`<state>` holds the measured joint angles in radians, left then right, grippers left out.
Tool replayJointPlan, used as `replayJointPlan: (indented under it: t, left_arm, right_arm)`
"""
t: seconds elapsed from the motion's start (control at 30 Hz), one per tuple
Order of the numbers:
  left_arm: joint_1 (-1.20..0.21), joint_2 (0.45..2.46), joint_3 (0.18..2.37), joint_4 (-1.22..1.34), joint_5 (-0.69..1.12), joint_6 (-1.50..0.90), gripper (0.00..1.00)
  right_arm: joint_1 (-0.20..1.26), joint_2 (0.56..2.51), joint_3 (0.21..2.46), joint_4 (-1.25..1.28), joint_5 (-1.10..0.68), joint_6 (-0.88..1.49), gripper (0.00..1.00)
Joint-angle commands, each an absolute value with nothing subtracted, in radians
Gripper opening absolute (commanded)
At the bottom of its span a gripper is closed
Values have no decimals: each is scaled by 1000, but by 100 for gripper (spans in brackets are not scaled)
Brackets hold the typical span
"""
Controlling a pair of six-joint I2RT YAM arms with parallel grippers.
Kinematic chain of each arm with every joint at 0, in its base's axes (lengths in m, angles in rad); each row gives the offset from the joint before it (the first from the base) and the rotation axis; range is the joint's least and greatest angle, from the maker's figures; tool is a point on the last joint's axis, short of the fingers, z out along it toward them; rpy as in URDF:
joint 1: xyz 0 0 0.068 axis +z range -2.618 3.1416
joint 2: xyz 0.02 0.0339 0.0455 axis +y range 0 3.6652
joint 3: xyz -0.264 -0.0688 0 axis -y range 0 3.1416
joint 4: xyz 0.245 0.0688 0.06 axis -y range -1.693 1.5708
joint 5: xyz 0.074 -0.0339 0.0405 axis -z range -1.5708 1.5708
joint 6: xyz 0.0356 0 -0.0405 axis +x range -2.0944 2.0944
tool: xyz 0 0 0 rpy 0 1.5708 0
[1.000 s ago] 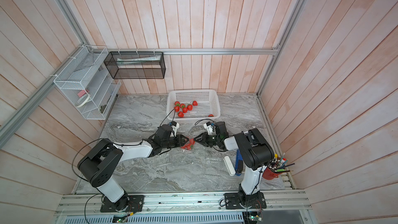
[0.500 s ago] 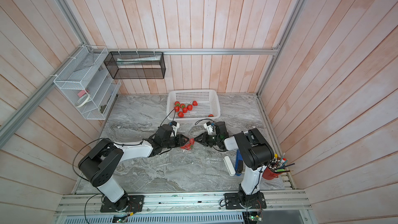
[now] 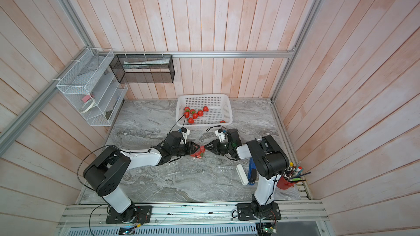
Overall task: Pack strawberries into containers
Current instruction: Close the packing box at the center of the board.
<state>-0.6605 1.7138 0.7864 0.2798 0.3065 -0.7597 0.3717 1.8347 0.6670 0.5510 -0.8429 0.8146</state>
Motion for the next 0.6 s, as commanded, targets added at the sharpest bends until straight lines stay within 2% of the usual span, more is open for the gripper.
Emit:
replayJointPlan:
  t: [0.0, 0.13, 0.3, 0.47, 0.57]
  left_arm:
    - [-665, 1748, 795, 237, 303, -746, 38]
    - [-665, 1749, 792, 247, 306, -747, 38]
    - [-666, 1737, 792, 244, 304, -740, 38]
    - [-665, 1737, 793, 244, 300, -732, 38]
    - [-666, 1738, 799, 244, 300, -727, 38]
  right_arm:
    - [373, 1812, 655, 524, -842, 801, 46]
    - [374, 1762, 636, 489, -827, 797, 51]
    - [383, 1681, 603, 405, -791, 783, 52]
    - [443, 1577, 592, 236, -736, 739, 48]
    - [506, 1532, 582, 170, -705, 742, 53]
